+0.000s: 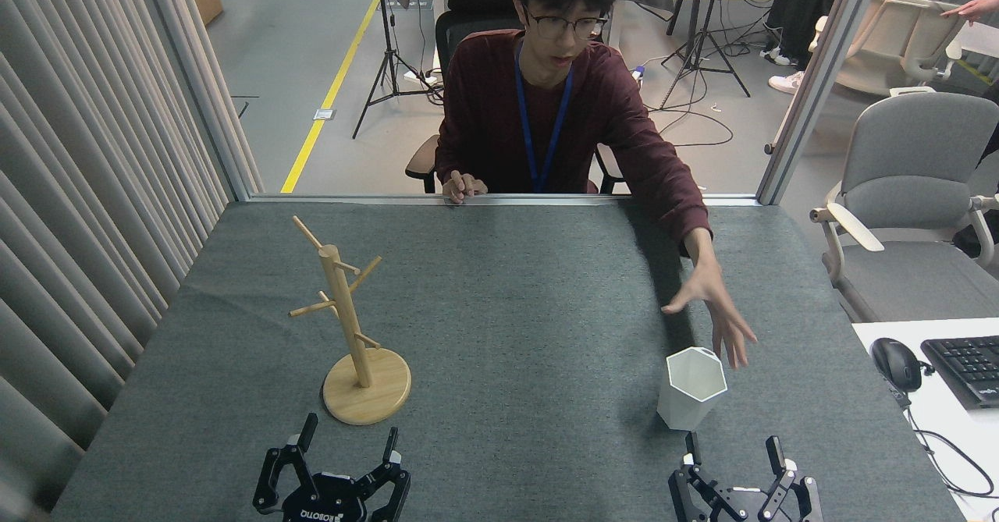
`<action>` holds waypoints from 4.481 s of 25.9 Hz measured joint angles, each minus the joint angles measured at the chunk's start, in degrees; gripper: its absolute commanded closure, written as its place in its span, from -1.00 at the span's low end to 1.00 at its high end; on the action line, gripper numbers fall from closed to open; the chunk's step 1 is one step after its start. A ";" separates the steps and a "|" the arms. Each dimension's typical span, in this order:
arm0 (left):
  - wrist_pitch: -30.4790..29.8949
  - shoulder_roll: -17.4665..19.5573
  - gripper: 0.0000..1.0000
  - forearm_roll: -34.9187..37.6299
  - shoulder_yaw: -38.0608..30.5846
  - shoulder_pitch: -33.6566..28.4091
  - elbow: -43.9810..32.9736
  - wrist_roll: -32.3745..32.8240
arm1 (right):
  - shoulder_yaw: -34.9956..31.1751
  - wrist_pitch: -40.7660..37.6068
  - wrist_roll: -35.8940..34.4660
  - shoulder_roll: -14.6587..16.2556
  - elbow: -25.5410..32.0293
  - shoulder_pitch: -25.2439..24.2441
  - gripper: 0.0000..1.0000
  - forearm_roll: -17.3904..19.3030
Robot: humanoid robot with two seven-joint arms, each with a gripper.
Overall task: Hang cup on storage rack
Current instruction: 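Move the right gripper forward toward the white hexagonal cup, then close the right gripper on the white hexagonal cup's rim, then carry the cup with the right gripper toward the left gripper, then grasp the cup with the left gripper and release the right gripper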
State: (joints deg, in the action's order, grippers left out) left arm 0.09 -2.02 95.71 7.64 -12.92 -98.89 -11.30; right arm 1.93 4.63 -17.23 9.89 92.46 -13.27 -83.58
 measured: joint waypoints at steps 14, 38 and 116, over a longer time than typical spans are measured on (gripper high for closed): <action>0.54 0.00 -0.99 0.01 -0.20 0.00 0.55 -0.76 | -0.17 0.48 -0.14 -0.29 -8.62 4.71 -0.97 0.36; 0.62 0.35 -0.99 0.00 -0.79 -0.23 0.54 -0.90 | -0.07 0.45 -0.10 -0.10 -26.24 19.62 -0.97 0.53; -8.10 0.33 -0.98 7.39 11.43 4.04 10.39 -7.24 | 23.62 -5.64 -6.24 -12.87 0.05 3.79 -0.21 -12.43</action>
State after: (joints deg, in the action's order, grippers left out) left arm -8.01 -1.69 103.10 19.08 -8.88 -88.51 -18.54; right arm 25.55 -1.01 -23.46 -2.98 92.51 -9.48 -96.02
